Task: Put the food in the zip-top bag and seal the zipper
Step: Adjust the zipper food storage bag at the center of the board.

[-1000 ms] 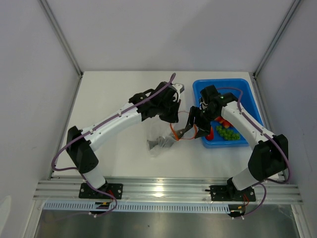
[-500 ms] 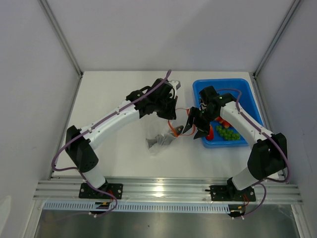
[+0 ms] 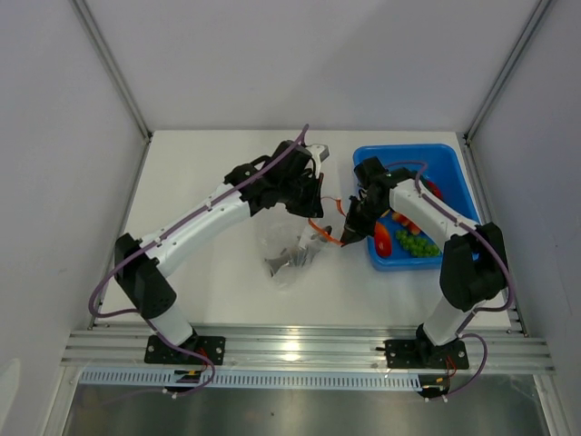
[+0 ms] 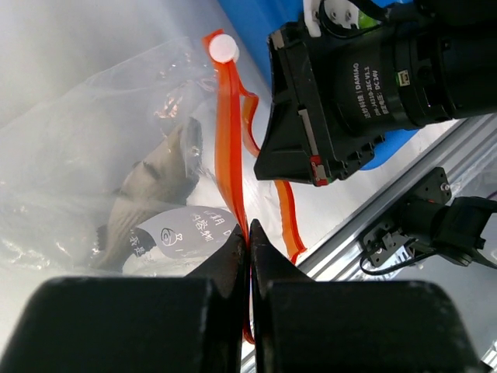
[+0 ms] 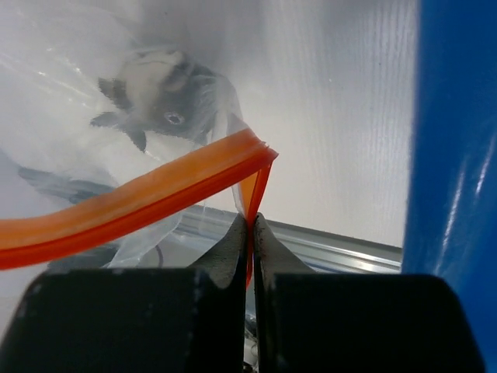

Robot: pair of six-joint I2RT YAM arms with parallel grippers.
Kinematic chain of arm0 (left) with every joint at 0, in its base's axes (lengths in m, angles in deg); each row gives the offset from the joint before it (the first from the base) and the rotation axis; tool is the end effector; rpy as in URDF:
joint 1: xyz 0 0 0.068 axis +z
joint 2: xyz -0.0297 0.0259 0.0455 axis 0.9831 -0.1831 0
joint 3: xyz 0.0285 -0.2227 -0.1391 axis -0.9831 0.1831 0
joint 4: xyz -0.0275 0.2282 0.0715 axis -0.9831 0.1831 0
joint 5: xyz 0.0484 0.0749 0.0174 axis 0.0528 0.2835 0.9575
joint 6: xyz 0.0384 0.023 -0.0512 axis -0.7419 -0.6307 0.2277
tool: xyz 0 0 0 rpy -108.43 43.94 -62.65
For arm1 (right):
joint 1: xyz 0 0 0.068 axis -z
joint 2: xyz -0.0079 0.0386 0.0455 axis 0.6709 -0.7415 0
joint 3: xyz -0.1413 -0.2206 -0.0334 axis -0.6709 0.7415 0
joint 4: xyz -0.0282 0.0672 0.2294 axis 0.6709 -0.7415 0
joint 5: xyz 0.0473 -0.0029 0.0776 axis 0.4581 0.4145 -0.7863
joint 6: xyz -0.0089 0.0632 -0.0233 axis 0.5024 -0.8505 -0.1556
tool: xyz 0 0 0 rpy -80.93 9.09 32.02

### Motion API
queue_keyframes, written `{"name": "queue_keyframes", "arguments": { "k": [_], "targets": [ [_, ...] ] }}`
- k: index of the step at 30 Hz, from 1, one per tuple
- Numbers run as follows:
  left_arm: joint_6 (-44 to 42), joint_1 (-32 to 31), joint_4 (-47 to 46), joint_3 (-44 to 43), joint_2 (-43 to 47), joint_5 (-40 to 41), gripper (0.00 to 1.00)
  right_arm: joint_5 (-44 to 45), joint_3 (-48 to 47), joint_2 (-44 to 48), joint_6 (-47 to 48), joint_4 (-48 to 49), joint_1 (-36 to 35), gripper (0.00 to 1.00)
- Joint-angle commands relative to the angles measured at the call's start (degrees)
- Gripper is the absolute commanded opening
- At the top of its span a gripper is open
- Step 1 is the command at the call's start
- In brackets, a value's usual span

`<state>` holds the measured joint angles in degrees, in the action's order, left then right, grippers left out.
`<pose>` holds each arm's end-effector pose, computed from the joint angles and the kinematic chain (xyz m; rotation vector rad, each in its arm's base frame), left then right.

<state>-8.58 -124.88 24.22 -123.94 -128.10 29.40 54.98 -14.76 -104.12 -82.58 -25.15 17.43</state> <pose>0.2446 -0.2596 0.3321 0.5046 2.4332 -0.7446 0.2724 0.1463 0.2236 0.3158 3.0419 0.6610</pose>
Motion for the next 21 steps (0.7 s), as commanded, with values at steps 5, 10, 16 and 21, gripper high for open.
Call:
{"name": "queue_keyframes", "arguments": {
  "k": [5,10,16,21],
  "targets": [
    [0.08,1.31,-1.95,2.45,6.27,-3.57,0.01,4.25,-17.24,-0.61,4.57,-6.3,-1.83,0.0],
    [-0.97,1.4,-0.46,5.36,7.24,-3.31,0.0,6.36,-33.09,-2.89,7.21,-14.14,-4.38,0.0],
    [-1.5,2.01,-0.02,4.66,6.98,-1.73,0.01,5.84,-36.46,-7.03,10.55,-19.43,-5.17,0.0],
    [-1.24,2.45,2.79,0.7,4.78,-0.41,0.01,7.32,-39.08,-6.94,13.09,-20.21,-7.36,0.0]
  ]
}}
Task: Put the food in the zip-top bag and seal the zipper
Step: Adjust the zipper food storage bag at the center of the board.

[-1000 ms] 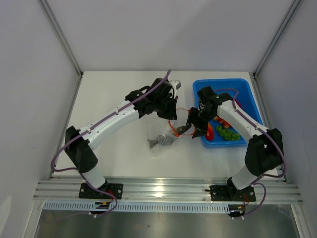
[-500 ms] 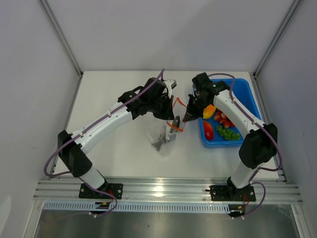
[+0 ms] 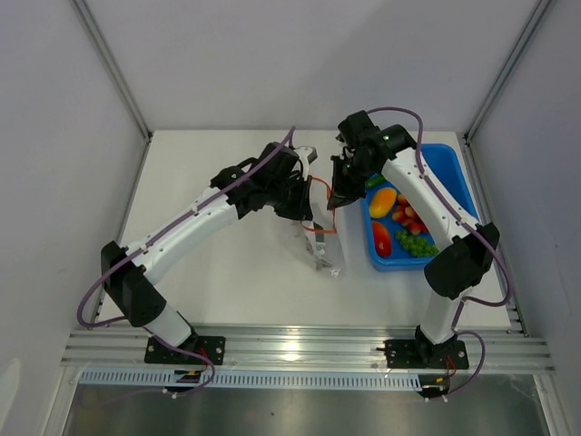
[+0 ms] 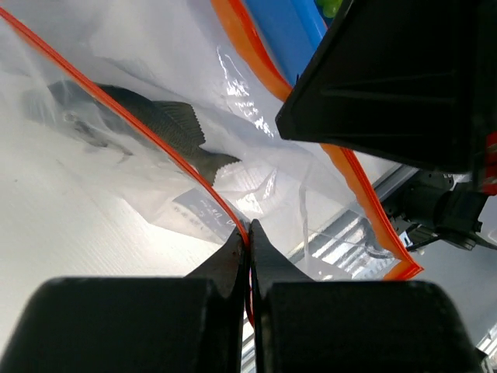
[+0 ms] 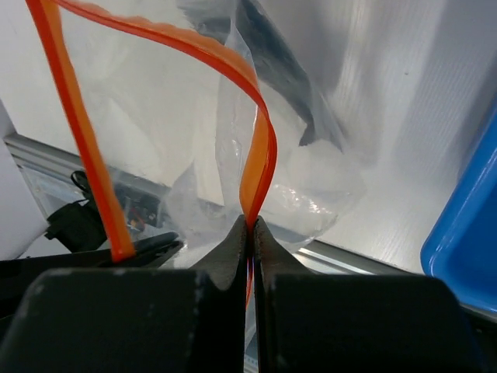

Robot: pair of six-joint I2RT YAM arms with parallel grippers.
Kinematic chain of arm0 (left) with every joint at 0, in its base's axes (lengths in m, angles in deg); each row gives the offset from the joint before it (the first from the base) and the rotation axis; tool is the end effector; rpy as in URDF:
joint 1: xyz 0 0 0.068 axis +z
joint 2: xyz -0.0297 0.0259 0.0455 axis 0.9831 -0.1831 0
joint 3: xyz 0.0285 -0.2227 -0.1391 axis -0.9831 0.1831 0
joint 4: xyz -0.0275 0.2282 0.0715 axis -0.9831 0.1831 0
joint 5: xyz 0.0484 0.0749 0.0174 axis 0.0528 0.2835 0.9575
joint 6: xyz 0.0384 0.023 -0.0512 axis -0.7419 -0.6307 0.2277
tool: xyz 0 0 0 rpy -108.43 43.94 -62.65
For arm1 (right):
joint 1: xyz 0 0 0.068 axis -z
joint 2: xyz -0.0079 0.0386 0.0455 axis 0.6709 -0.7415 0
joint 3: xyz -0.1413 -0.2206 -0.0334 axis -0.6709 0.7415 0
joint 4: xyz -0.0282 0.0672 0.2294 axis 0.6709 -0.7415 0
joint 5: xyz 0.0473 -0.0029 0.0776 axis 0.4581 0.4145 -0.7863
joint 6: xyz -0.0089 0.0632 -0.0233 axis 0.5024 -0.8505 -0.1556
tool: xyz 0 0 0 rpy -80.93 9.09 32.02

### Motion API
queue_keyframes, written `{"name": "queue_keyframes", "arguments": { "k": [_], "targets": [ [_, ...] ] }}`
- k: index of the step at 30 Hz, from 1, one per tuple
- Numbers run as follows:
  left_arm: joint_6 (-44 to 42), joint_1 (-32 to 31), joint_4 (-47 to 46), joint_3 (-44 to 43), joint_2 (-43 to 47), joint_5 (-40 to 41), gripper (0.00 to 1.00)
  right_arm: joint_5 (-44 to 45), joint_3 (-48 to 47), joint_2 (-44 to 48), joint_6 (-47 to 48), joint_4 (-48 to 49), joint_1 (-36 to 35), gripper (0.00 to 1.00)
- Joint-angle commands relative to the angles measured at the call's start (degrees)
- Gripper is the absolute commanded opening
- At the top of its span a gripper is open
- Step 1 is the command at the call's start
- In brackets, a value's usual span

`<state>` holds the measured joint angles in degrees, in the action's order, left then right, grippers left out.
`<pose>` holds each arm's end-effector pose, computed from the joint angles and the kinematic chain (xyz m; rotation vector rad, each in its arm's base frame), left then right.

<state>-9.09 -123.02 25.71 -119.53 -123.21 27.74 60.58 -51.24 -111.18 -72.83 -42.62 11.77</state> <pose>0.2345 -0.2362 0.3336 0.4919 2.4542 -0.7502 0.2912 0.1869 0.3410 -0.1098 2.8119 0.6353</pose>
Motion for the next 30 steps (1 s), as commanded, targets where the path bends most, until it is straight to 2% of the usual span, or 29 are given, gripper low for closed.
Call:
{"name": "queue_keyframes", "arguments": {
  "k": [1,6,9,13,15,17,18,19,20,21,22,24,26,27,28,30],
  "targets": [
    [-0.56,0.59,1.31,-3.89,0.41,2.04,0.0,2.0,-3.3,0.21,3.7,-2.84,-1.97,0.0],
    [0.14,0.94,1.48,-3.45,-0.28,5.38,0.01,0.86,-3.66,1.0,4.93,-1.7,-2.32,0.0],
    [0.06,0.68,7.8,-8.37,-1.62,9.77,0.0,0.42,-3.75,3.45,5.72,1.72,-2.41,0.0],
    [-2.58,-0.55,-3.83,-2.58,7.52,13.3,0.01,-0.2,-1.21,6.0,6.25,4.98,-2.24,0.0],
    [-3.54,0.06,-6.16,-0.9,7.72,12.16,0.0,-0.64,4.99,8.37,6.51,9.78,-2.15,0.0],
    [-3.29,1.12,-0.93,-5.62,3.25,10.57,0.01,-1.42,10.64,10.66,6.69,13.4,-1.62,0.0],
    [-2.24,1.29,3.63,-12.17,-2.26,10.74,0.0,-1.95,14.14,10.67,6.52,15.07,-1.19,0.0],
    [-2.23,0.77,6.81,-16.33,-3.18,11.7,0.01,-2.39,14.18,10.23,6.34,14.48,-0.49,0.0],
    [-2.84,-0.28,6.32,-16.81,-2.15,13.19,0.01,-2.57,13.22,9.88,6.95,13.43,-0.57,0.0],
    [-4.15,-1.5,3.18,-16.29,3.69,16.08,0.01,-1.79,11.91,10.31,7.56,12.99,-1.09,0.0],
    [-7.64,-3.78,-1.55,-11.06,7.06,16.72,0.01,-0.74,10.16,11.01,8.18,13.33,-1.79,0.0],
    [-7.51,-3.89,-6.68,-9.26,9.64,15.41,0.01,-0.72,10.66,13.2,8.89,15.78,-1.45,0.0],
    [-4.97,-0.65,-4.07,-7.67,4.83,10.85,0.01,-2.56,13.82,13.13,8.28,16.67,0.39,0.02],
    [-3.3,0.67,0.82,-7.41,2.2,7.88,0.01,-6.14,14.7,12.43,7.66,16.15,1.1,0.04],
    [-0.67,2.77,3.13,-7.49,-2.44,3.15,0.01,-7.83,15.32,10.42,7.57,15.36,1.71,0.09],
    [-0.12,3.14,3.95,-5.75,-3.72,1.7,0.01,-7.94,15.06,9.0,8.7,12.82,2.07,0.21]
  ]
}}
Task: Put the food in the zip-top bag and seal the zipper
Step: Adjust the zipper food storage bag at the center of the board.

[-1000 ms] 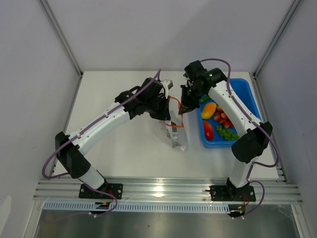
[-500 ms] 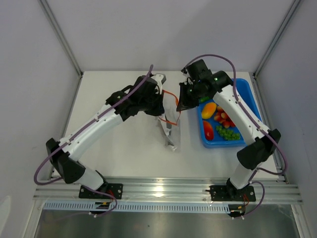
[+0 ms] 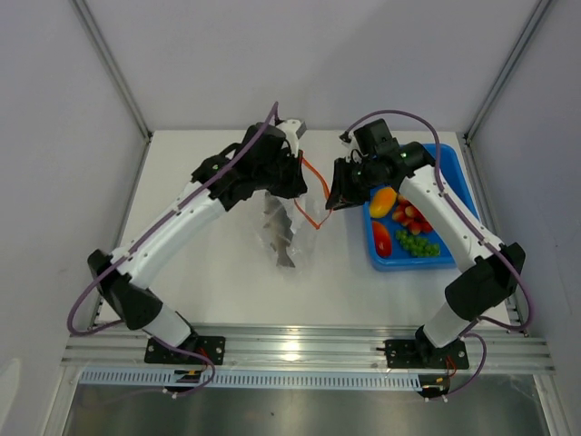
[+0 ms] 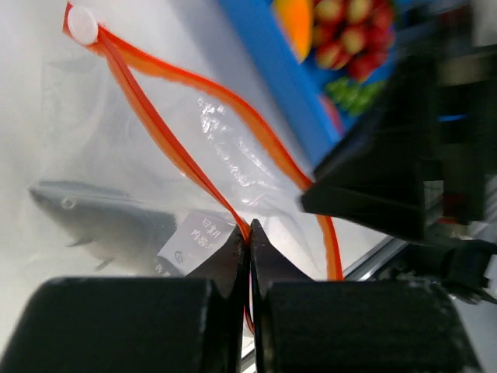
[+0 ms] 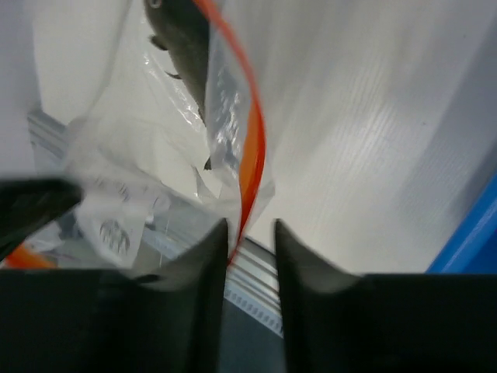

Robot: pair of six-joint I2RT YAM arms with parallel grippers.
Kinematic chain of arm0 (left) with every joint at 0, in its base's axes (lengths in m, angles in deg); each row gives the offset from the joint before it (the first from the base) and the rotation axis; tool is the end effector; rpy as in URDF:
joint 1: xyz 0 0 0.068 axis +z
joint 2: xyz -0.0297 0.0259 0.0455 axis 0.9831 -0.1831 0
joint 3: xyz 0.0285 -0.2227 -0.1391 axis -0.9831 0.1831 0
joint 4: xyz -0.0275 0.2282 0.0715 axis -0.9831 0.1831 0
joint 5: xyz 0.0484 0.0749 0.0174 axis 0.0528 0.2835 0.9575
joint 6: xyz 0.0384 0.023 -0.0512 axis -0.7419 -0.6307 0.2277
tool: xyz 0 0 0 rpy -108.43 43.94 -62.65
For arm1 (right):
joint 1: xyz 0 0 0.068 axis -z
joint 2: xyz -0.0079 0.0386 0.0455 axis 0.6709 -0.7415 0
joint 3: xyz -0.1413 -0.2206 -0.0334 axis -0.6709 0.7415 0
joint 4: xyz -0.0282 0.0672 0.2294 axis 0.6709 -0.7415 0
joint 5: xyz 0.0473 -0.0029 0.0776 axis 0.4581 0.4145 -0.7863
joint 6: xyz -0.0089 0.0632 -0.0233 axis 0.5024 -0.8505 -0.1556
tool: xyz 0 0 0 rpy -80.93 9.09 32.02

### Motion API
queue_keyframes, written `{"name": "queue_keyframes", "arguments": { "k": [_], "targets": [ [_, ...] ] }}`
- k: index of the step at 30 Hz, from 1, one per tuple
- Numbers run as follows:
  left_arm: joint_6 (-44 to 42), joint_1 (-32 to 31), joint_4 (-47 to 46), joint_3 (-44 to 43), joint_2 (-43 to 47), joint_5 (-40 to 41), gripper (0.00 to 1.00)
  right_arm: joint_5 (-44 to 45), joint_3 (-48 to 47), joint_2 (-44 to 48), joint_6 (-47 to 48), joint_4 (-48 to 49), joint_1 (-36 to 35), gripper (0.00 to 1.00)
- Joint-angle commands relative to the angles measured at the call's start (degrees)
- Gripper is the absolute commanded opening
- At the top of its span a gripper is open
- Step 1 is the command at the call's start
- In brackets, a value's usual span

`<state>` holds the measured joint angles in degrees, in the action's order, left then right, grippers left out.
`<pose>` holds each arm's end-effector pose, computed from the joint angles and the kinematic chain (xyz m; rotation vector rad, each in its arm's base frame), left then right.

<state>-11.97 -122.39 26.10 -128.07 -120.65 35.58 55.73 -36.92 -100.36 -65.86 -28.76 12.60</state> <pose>0.2345 -0.2211 0.3929 0.4339 2.2308 -0.6684 0.2714 0.1749 0.3477 -0.3118 2.6018 0.7792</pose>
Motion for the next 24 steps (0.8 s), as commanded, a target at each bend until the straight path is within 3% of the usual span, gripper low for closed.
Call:
{"name": "queue_keyframes", "arguments": {
  "k": [1,3,4,6,11,15,24],
  "targets": [
    [2.76,2.42,2.33,6.55,-4.45,-6.76,0.01,-2.65,0.57,-2.17,2.35,-1.4,1.33,0.39],
    [2.85,2.51,-2.05,10.26,-1.63,-7.65,0.0,-1.42,0.92,-1.91,3.58,-0.88,2.29,0.59],
    [2.68,2.51,-2.42,10.98,-0.23,-7.82,0.0,-1.59,1.01,-1.91,3.93,-0.7,2.9,0.76],
    [2.24,2.51,-1.73,10.03,-0.12,-7.91,0.0,-3.51,0.74,-2.08,5.07,0.7,4.92,0.88],
    [1.54,2.51,-0.32,9.58,0.05,-9.93,0.0,-6.16,-3.55,-7.17,8.77,1.32,7.21,0.88],
    [1.45,2.51,-0.32,9.49,1.19,-10.99,0.0,-6.15,-5.67,-10.43,10.18,2.11,7.3,0.82],
    [1.54,2.42,0.03,9.93,3.04,-12.66,0.01,-9.06,-0.93,-11.92,10.88,10.98,4.4,0.72]
  ]
}}
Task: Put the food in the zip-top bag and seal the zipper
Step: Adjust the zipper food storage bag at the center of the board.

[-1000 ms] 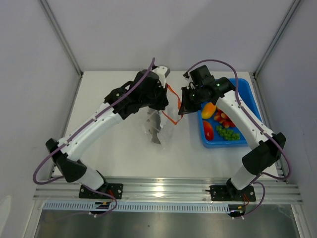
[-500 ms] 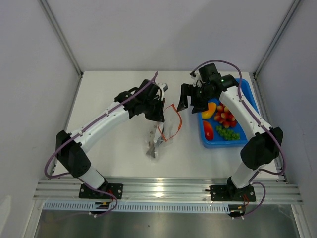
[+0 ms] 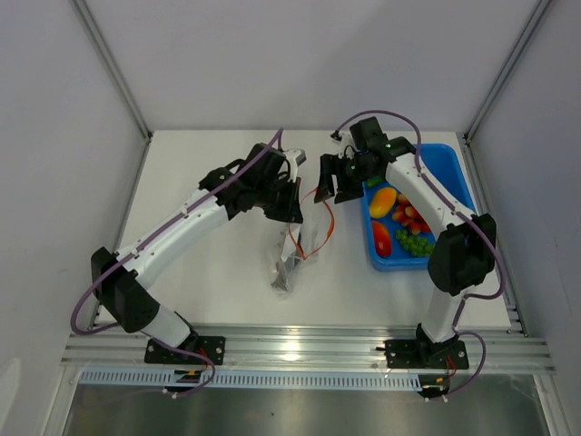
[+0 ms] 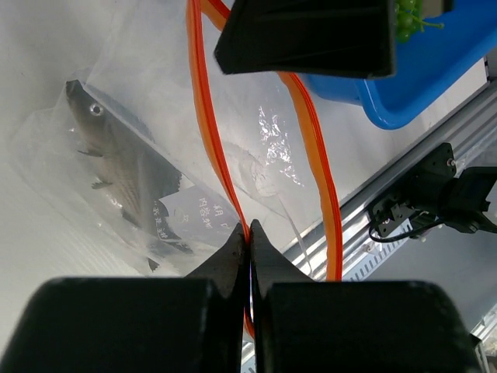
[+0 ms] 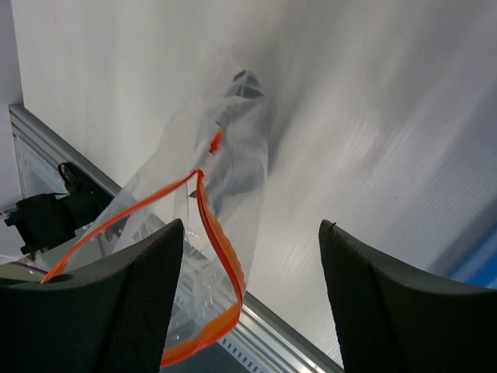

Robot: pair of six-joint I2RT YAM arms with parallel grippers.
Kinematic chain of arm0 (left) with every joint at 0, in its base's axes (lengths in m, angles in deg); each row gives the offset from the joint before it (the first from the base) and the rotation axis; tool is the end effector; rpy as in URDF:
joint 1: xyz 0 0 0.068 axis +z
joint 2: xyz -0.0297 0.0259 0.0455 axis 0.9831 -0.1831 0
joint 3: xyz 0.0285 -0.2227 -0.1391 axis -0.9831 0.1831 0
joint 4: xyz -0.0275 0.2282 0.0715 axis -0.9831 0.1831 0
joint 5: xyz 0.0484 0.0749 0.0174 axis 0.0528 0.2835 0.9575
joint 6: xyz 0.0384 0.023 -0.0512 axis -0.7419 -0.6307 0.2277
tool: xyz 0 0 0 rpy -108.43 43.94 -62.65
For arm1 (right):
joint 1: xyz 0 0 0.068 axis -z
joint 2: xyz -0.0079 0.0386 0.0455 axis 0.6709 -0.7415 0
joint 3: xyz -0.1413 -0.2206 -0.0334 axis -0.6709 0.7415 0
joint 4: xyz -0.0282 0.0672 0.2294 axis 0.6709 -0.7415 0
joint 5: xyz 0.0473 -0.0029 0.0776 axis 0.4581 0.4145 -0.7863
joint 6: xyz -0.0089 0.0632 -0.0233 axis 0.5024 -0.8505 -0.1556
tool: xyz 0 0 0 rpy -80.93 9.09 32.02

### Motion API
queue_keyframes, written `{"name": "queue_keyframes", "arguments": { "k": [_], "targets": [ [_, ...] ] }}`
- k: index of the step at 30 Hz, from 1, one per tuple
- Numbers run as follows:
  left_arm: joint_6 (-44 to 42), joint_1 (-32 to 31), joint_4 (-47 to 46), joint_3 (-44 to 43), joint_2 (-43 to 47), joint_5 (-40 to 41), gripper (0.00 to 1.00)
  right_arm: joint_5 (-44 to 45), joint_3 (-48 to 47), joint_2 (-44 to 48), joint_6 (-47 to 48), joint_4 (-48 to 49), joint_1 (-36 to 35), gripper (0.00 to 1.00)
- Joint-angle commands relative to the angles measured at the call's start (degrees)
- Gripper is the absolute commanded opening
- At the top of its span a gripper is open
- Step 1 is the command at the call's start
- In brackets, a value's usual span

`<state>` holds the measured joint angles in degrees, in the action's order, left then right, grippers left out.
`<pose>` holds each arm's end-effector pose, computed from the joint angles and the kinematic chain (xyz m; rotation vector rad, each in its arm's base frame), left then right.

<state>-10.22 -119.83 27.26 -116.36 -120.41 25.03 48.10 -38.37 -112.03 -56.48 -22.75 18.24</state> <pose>0.2337 -0.2146 0.3294 0.4719 2.4903 -0.7572 0.3330 0.1750 0.2976 -0.4339 2.6110 0.8458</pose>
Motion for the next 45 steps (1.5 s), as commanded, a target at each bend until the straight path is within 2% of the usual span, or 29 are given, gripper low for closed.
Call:
{"name": "queue_keyframes", "arguments": {
  "k": [1,5,8,9,10,13,15,17,19,21,23,24,26,29,31,32,33,34,35,36,38,40,43,45],
  "targets": [
    [-0.3,-0.22,-1.04,-1.61,2.89,-2.1,0.01,-1.87,0.43,-0.6,1.5,6.2,-1.41,0.71],
    [-0.56,-0.14,-0.86,-1.52,3.24,-2.28,0.01,-3.8,-1.76,-3.85,0.54,6.39,-1.32,0.61],
    [-0.83,-0.14,-0.77,-1.7,3.33,-1.93,0.01,-3.72,-3.26,-5.7,0.36,5.51,-1.85,0.31],
    [-0.83,-0.14,-0.6,-1.87,3.5,-1.58,0.01,-2.85,-3.79,-5.62,0.36,5.07,-2.11,0.04],
    [-0.66,-0.14,0.1,-2.4,3.76,-0.53,0.01,-1.71,-4.49,-5.44,-0.08,3.67,-2.29,0.0],
    [0.14,-0.14,0.99,-3.28,5.52,1.06,0.01,2.6,-13.08,-4.3,-0.17,-2.48,-3.95,0.0],
    [1.01,-0.22,-0.06,-1.97,8.42,2.12,0.01,3.84,-17.39,-1.15,-0.95,-2.76,-4.92,0.0],
    [1.19,0.04,-1.73,0.14,9.39,2.21,0.01,2.97,-17.5,1.23,-3.33,-0.83,-4.84,0.0],
    [1.63,0.21,-0.87,-0.11,7.21,2.12,0.01,2.7,-17.67,0.72,-3.86,-2.47,-4.58,0.0],
    [2.16,0.57,1.68,-2.04,4.66,1.94,0.01,0.16,-22.22,-2.26,-4.56,-7.04,-4.66,0.0],
    [2.25,0.57,1.43,-1.7,4.73,2.38,0.01,1.46,-27.6,-2.11,-5.09,-8.91,-7.12,0.0],
    [2.33,0.57,0.73,-1.26,5.26,3.43,0.0,1.99,-27.52,-0.28,-5.26,-7.86,-8.17,0.0],
    [2.25,1.0,0.55,-0.12,5.09,4.58,0.01,2.79,-19.74,1.76,-6.92,-2.69,-8.89,0.0],
    [2.86,2.49,3.17,-0.37,0.09,3.0,0.01,-2.2,-11.72,-0.07,-10.36,-2.04,-6.43,0.0],
    [3.74,1.72,4.59,-1.78,1.81,3.7,0.0,1.44,-17.12,-1.57,-8.27,-8.27,-8.17,0.0],
    [3.57,1.19,3.28,-1.7,3.75,3.79,0.01,4.78,-25.16,-1.4,-6.6,-9.34,-11.57,0.0],
    [3.22,0.66,1.53,-1.18,5.77,4.05,0.01,10.29,-28.37,-1.14,-4.76,-10.39,-12.65,0.0],
    [2.69,0.13,-2.23,0.83,8.57,4.14,0.0,11.39,-30.58,-0.7,-5.09,-10.31,-13.01,0.0],
    [2.77,0.21,-3.31,1.46,8.86,4.05,0.01,10.62,-30.6,-0.52,-6.13,-9.88,-12.4,0.0],
    [2.77,0.56,-3.41,1.99,8.17,4.05,0.01,8.09,-26.25,-0.43,-7.36,-7.44,-9.35,0.0],
    [2.95,2.06,0.79,1.56,1.62,2.22,0.01,2.19,-19.38,-1.91,-11.49,-6.71,-6.61,0.0],
    [3.65,1.8,6.41,-2.03,-1.06,1.94,0.01,0.76,-19.24,-3.24,-11.07,-10.13,-6.24,0.0],
    [2.26,-1.18,0.22,1.89,8.22,5.26,0.01,7.69,-26.62,-0.09,-9.23,-9.0,-11.24,0.0],
    [2.16,-0.84,-2.97,4.18,10.1,7.82,0.01,7.9,-24.73,1.59,-11.14,-6.38,-10.3,0.0]
  ]
}}
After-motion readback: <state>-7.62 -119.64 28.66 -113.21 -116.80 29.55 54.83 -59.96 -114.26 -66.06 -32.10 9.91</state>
